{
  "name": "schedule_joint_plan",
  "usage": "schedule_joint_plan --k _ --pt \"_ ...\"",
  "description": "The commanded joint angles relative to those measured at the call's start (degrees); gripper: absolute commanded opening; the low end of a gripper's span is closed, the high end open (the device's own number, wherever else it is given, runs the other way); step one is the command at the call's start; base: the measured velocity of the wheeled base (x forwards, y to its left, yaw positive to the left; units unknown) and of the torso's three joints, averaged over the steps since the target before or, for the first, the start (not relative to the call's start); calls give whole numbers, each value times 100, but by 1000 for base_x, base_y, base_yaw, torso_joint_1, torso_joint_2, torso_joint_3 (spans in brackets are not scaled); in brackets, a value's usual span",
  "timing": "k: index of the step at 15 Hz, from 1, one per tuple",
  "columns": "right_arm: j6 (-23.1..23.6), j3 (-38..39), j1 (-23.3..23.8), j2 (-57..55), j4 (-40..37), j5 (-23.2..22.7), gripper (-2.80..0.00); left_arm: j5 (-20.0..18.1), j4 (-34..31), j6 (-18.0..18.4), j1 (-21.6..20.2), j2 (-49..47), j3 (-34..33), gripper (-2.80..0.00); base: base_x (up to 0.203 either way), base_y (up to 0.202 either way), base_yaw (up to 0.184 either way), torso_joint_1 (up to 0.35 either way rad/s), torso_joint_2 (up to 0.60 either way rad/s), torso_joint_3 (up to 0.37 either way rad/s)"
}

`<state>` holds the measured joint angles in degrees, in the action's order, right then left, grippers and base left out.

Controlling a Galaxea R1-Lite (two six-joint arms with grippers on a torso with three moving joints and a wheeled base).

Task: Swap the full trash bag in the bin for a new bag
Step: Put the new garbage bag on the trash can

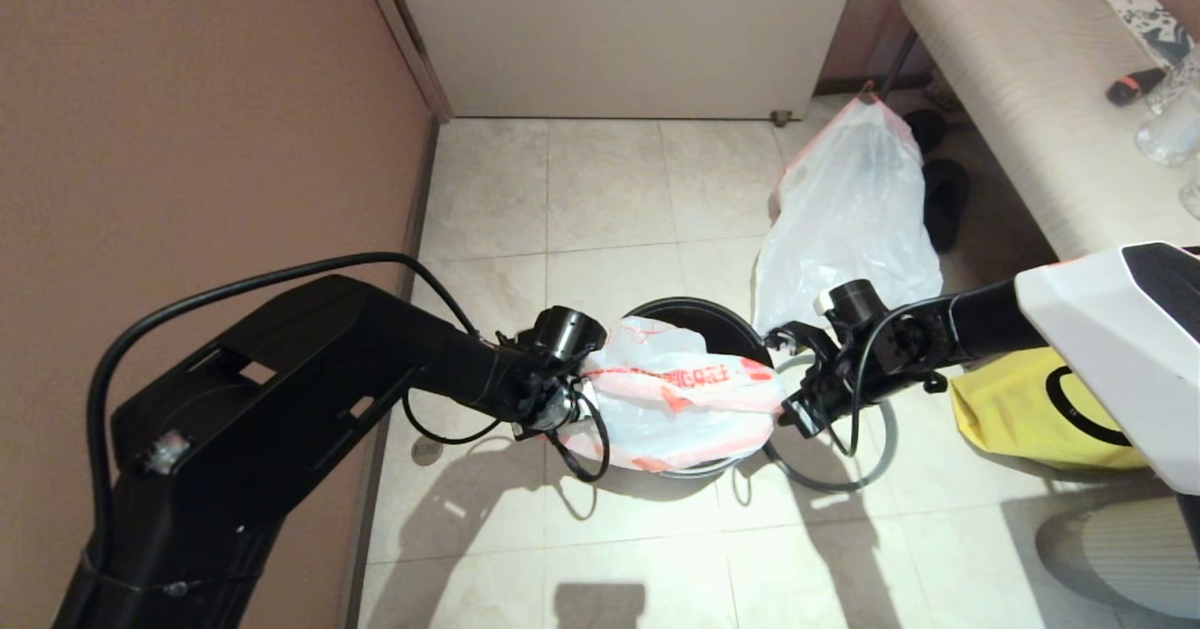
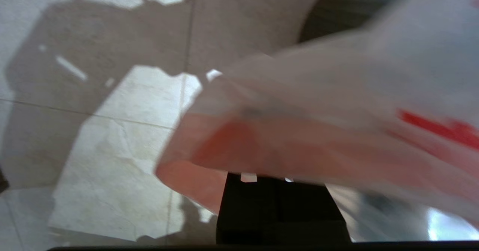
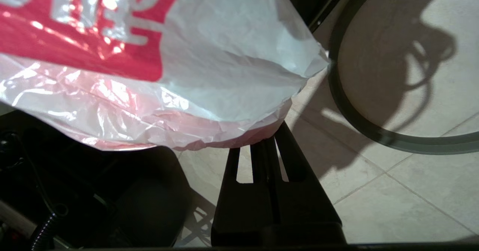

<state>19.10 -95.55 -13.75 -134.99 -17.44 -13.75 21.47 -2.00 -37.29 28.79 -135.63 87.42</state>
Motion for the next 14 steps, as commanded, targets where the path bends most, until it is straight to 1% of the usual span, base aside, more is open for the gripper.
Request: schedule_joint_plan --k 1,4,6,8,11,12,14 --pt "-21 -106 6 -115 -6 136 -280 23 -10 -110 99 247 -75 -280 0 0 0 0 0 0" --pt "-46 -209 39 -116 -5 145 -280 22 21 -267 216 640 -393 -280 0 0 0 0 0 0" --pt "-300 -318 39 -112 5 145 -280 33 25 -358 249 679 -484 -280 0 0 0 0 0 0" --pt "-365 -299 111 85 -51 119 -280 30 13 -413 296 730 -606 -280 0 0 0 0 0 0" --pt "-239 -277 197 382 -333 83 -280 15 -19 -394 381 767 -669 -280 0 0 0 0 0 0" --pt "-256 -298 202 422 -308 10 -280 15 -19 -385 381 767 -630 -280 0 0 0 0 0 0" --pt "-441 -303 215 478 -165 -112 -280 20 -11 -376 390 784 -625 -280 0 0 0 0 0 0"
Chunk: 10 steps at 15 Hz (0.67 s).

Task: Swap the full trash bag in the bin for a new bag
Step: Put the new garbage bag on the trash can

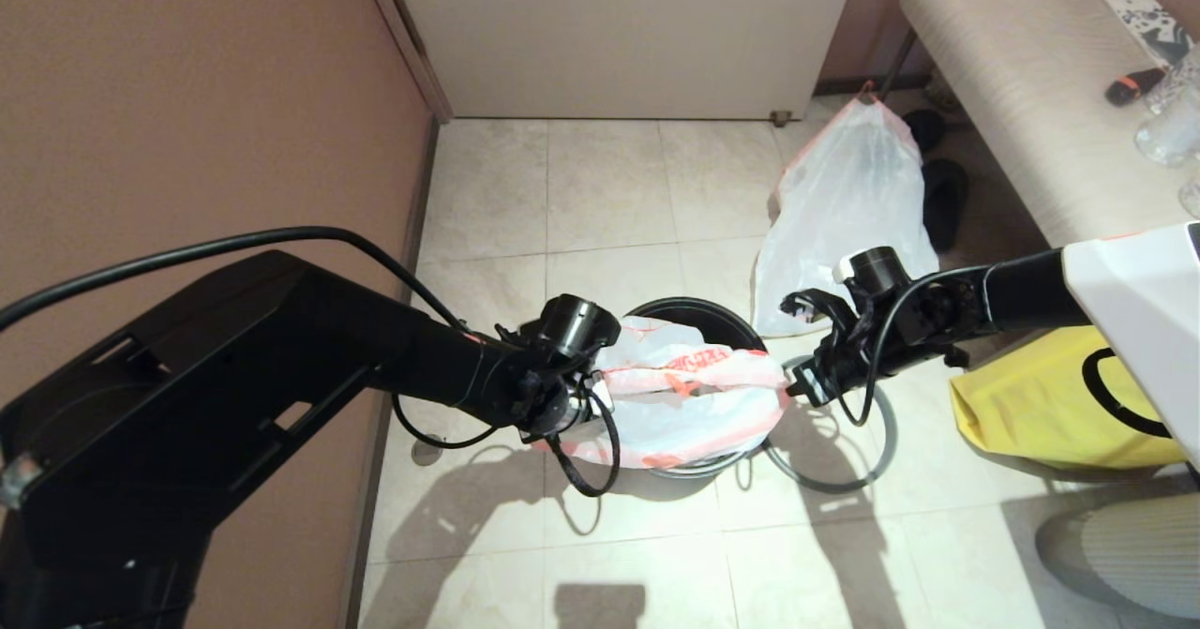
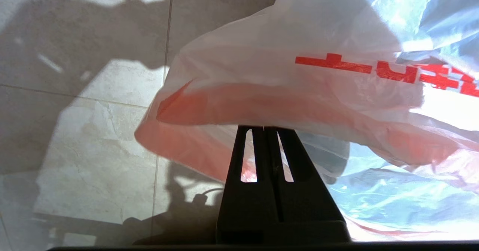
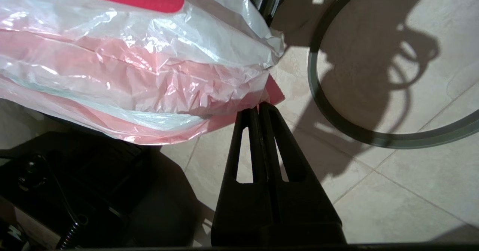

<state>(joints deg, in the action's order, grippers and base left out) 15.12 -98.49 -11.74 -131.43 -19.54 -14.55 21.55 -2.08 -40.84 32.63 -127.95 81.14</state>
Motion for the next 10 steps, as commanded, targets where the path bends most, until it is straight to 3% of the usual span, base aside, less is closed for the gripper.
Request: schedule_joint_plan --k 1,4,6,7,10 --pt "-71 -1 23 147 64 -69 -280 16 -12 -21 -3 34 -11 -280 0 0 0 0 0 0" --pt "16 62 73 199 34 -51 -280 16 -29 -21 6 64 -33 -280 0 0 0 0 0 0" --pt "332 198 195 307 32 -52 -280 24 -64 -3 6 121 -46 -280 0 0 0 0 0 0" --pt "530 302 236 340 50 -69 0 24 -84 -3 13 130 -46 -280 0 0 0 0 0 0" --pt "727 559 251 477 141 -108 0 24 -100 -3 37 139 -63 -280 0 0 0 0 0 0"
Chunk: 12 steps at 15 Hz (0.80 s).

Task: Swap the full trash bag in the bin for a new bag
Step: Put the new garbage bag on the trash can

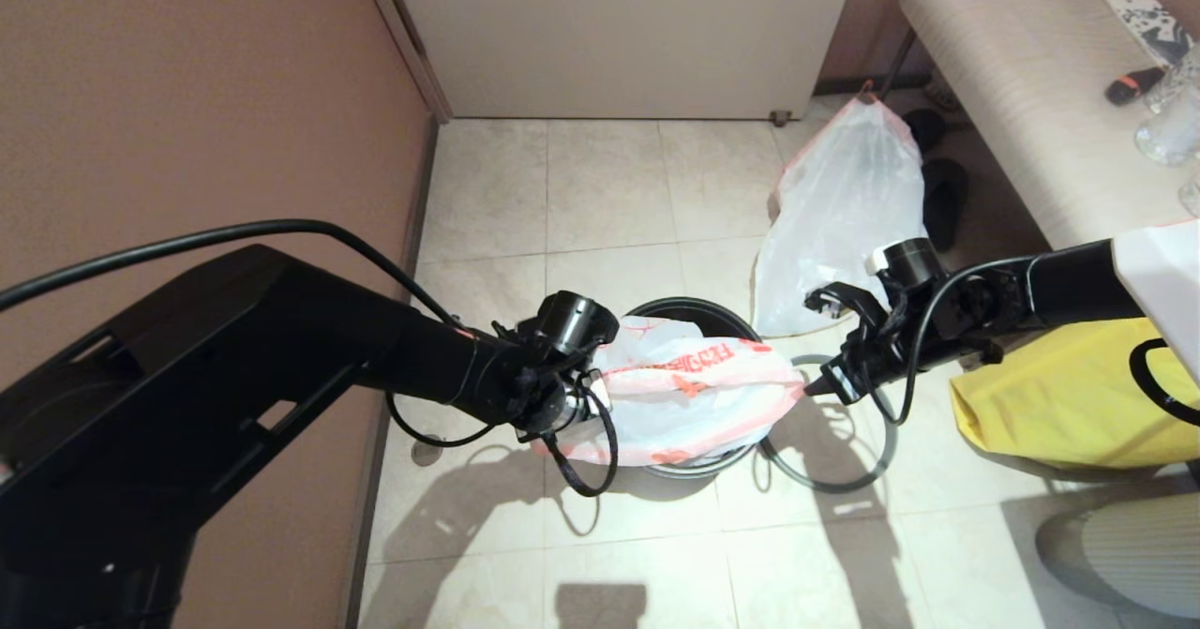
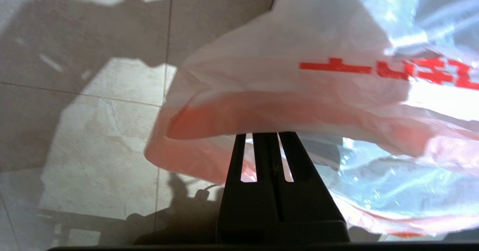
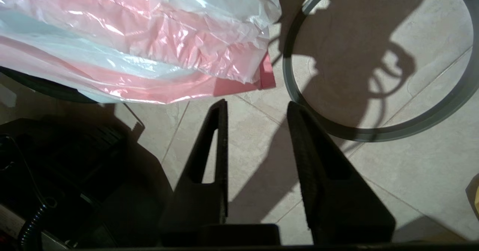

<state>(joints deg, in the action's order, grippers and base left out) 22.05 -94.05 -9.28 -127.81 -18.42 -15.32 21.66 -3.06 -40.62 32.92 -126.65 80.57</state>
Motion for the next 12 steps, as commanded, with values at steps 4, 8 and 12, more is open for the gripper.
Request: schedule_joint_plan --k 4,8,12 --pt "36 131 -8 -15 242 -62 0 13 1 -25 13 -1 -6 -280 0 0 0 0 0 0" --pt "-11 180 -28 -316 753 -97 0 13 7 -33 22 5 -15 -280 0 0 0 0 0 0" --pt "-214 172 -35 -571 1260 -351 -280 13 7 -33 19 4 -15 -280 0 0 0 0 0 0"
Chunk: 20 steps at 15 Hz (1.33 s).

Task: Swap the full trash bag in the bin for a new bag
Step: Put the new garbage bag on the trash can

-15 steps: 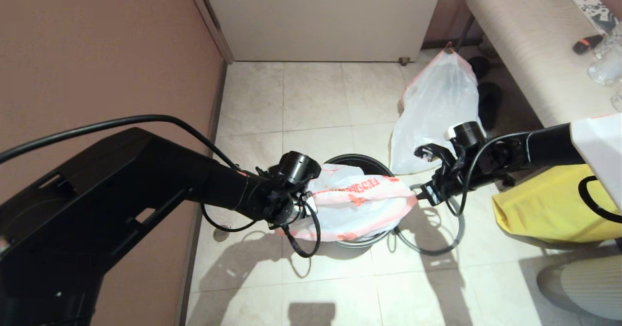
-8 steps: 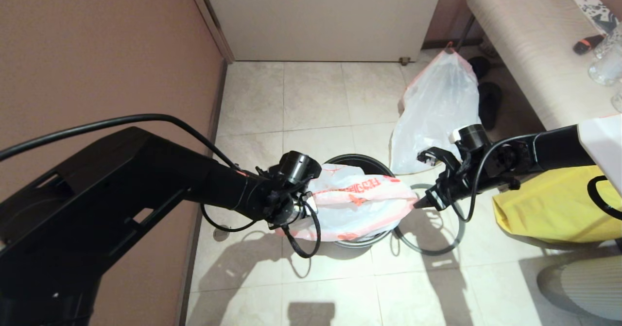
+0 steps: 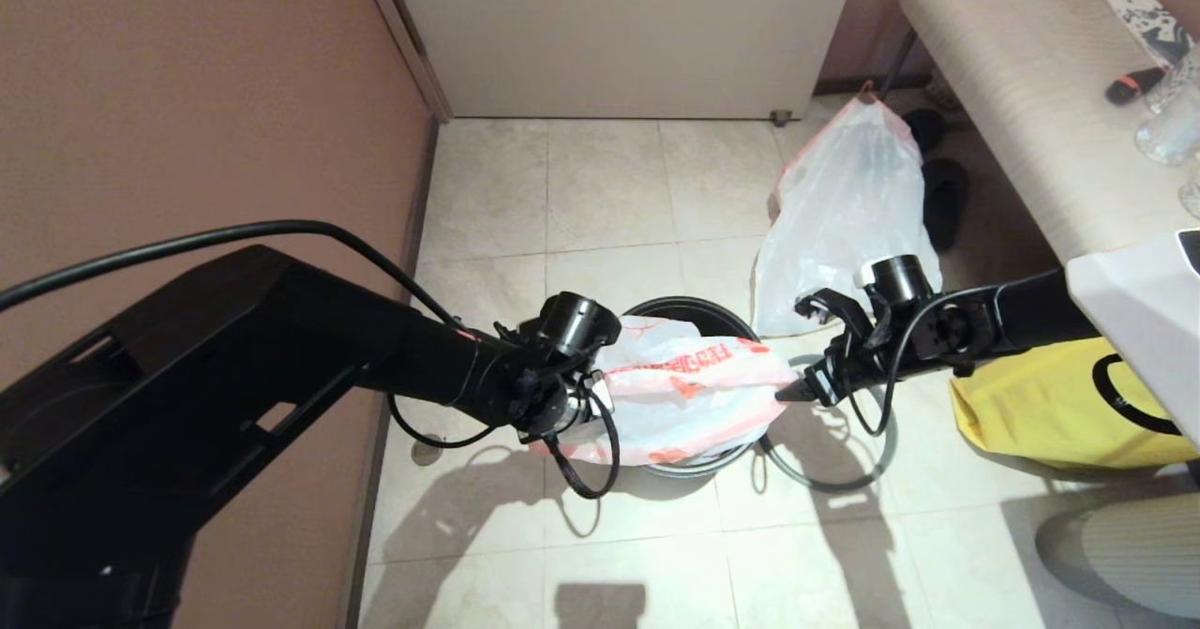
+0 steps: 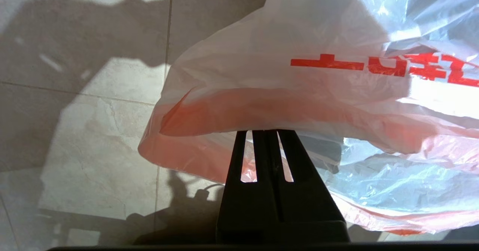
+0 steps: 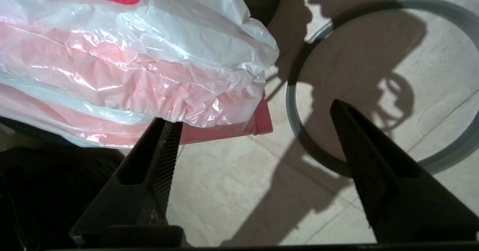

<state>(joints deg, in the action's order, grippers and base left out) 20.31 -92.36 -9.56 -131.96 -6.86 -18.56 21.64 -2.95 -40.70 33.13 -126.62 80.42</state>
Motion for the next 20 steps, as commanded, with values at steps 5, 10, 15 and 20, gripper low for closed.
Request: schedule_joint_plan --k 5,10,15,20 --pt "-159 -19 -2 -172 220 -77 -280 9 22 -59 85 56 -164 -280 0 0 0 0 0 0" --pt "-167 -11 -20 -163 220 -174 -280 -11 20 -92 92 474 -627 -280 0 0 0 0 0 0" --pt "-167 7 -20 -111 185 -192 -280 15 2 -419 185 661 -1227 -280 0 0 0 0 0 0" --pt "-167 16 -28 -93 177 -192 -280 270 1 -354 44 907 -1427 0 0 0 0 0 0 0"
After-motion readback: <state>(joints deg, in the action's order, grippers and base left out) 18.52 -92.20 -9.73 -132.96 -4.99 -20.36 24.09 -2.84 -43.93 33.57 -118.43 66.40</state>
